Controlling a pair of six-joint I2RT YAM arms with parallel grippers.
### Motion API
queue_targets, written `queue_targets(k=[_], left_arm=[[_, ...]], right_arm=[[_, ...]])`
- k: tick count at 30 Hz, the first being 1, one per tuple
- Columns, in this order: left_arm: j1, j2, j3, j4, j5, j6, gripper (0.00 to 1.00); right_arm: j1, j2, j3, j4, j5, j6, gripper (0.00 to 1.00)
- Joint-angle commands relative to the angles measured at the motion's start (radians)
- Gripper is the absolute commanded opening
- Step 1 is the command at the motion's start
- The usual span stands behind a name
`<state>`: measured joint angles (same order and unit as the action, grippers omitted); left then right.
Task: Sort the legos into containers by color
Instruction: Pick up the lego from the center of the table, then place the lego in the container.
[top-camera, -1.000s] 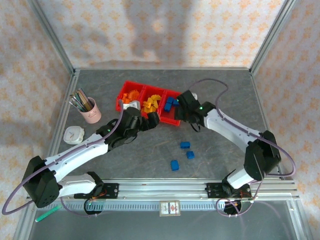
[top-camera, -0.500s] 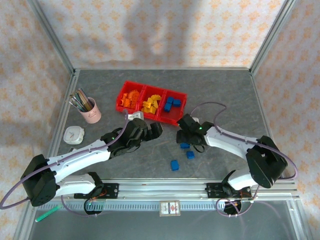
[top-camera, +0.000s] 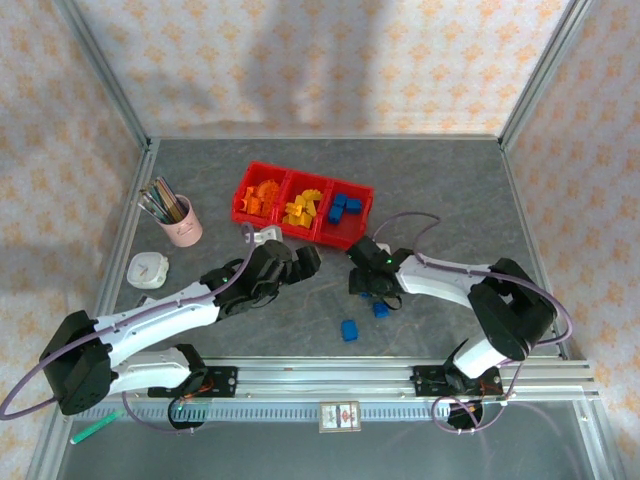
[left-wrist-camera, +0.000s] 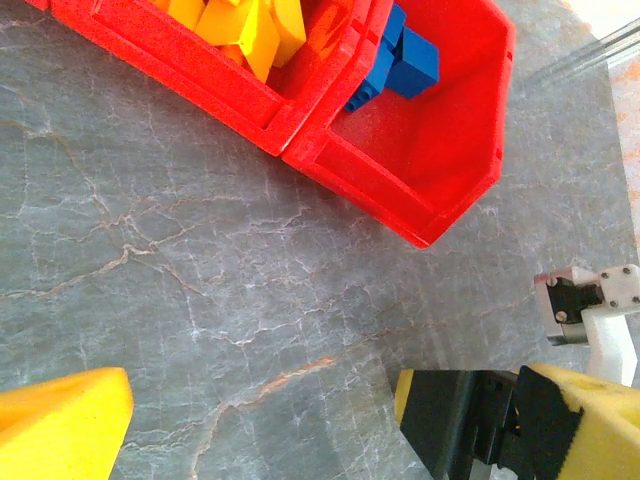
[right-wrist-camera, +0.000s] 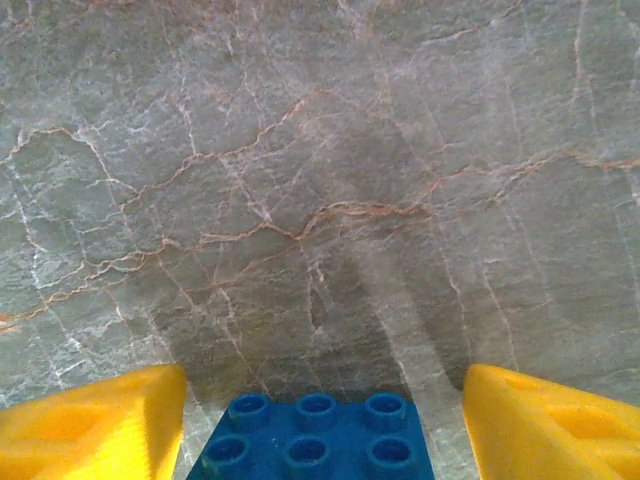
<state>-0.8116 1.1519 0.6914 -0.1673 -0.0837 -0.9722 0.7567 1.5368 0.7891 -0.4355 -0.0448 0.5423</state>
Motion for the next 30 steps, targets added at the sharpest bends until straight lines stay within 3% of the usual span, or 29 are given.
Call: queue_targets(k=[1,19,25,30], left_arm=[[-0.004,-0.018,-0.013,0.002,-0.030,-0.013,0.99],[-0.003,-0.029,0.004,-0.022,-0.052,0.014,0.99],[0.028,-0.041,0.062,-0.056,-0.089,0.081,0.99],[0.105,-0.041,0.102,-0.053,-0.057,0.136,0.99]], right_arm=[[0.009,0.013,0.021,-0.005,0.042,-0.006,0.70],[0.016,-0.017,0.110,-0.091,0.060,-0.061,0.44],[0.015,-0.022,0.290,-0.169,0.085,-0.085,0.44],[-0.018,0.088,0.487,-0.222,0.162,-0.136,0.44]])
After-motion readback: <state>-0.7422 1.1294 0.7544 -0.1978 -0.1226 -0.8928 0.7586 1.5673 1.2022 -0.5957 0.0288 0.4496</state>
